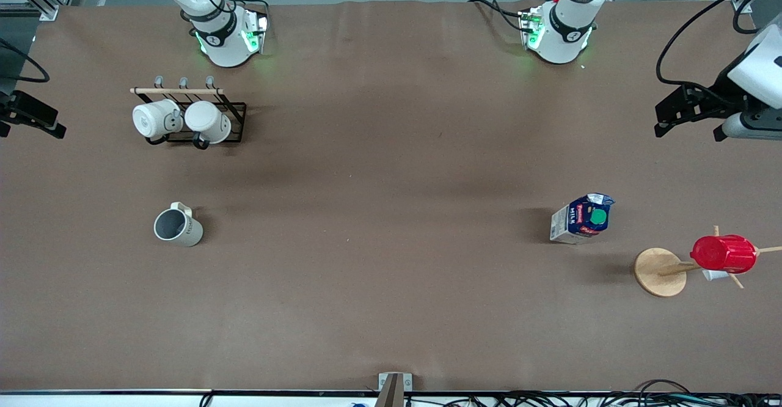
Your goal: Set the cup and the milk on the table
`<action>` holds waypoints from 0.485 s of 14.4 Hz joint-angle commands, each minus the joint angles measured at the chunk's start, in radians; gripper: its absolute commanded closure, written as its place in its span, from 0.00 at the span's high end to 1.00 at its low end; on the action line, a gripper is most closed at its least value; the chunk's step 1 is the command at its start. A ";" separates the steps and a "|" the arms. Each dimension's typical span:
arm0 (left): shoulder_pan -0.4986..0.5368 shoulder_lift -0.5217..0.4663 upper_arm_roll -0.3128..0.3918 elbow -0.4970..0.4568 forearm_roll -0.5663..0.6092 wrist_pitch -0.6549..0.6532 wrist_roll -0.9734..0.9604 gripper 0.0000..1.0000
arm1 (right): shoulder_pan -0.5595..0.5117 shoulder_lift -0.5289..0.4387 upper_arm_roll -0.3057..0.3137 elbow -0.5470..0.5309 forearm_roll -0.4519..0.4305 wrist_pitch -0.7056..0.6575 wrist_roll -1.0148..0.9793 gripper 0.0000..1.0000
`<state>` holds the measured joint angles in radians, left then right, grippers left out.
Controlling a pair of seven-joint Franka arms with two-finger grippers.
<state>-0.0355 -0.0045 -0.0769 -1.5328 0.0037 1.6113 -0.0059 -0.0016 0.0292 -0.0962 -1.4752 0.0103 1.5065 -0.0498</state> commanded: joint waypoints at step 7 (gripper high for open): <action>0.011 0.035 0.008 0.016 -0.016 -0.014 0.014 1.00 | 0.002 -0.011 -0.002 -0.022 -0.004 -0.005 -0.010 1.00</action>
<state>-0.0274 0.0036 -0.0728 -1.5278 0.0037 1.6089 -0.0059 -0.0016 0.0294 -0.0966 -1.4778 0.0103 1.5028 -0.0498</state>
